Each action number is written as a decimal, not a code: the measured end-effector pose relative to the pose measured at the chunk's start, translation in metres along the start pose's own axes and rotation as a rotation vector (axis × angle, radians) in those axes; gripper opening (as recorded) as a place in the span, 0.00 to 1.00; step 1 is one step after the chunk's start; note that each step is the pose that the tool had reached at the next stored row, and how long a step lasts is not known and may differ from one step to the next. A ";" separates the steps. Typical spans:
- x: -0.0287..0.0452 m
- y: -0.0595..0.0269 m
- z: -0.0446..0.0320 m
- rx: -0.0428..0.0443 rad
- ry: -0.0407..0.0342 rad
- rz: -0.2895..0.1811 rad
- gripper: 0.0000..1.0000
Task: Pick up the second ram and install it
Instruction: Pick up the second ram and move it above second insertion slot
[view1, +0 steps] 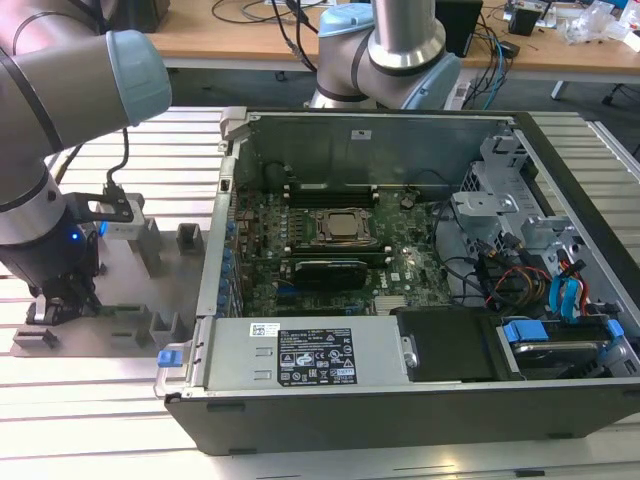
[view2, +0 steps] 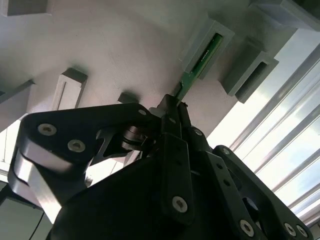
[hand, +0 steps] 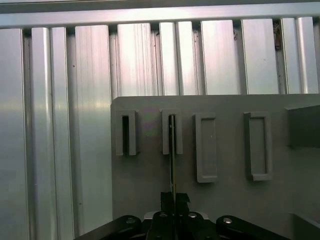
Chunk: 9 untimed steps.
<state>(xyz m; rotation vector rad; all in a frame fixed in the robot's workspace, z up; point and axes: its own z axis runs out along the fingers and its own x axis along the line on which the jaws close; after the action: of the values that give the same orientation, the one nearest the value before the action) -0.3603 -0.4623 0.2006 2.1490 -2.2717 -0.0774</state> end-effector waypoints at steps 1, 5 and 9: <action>0.0000 0.0000 0.0000 0.0000 0.0000 0.000 0.14; -0.0005 0.0008 -0.0184 0.0001 -0.0001 0.000 0.14; -0.0008 0.0015 -0.0339 0.0000 -0.0001 0.000 0.14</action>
<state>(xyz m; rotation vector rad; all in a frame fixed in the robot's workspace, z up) -0.3603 -0.4623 0.2345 2.1490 -2.2718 -0.0775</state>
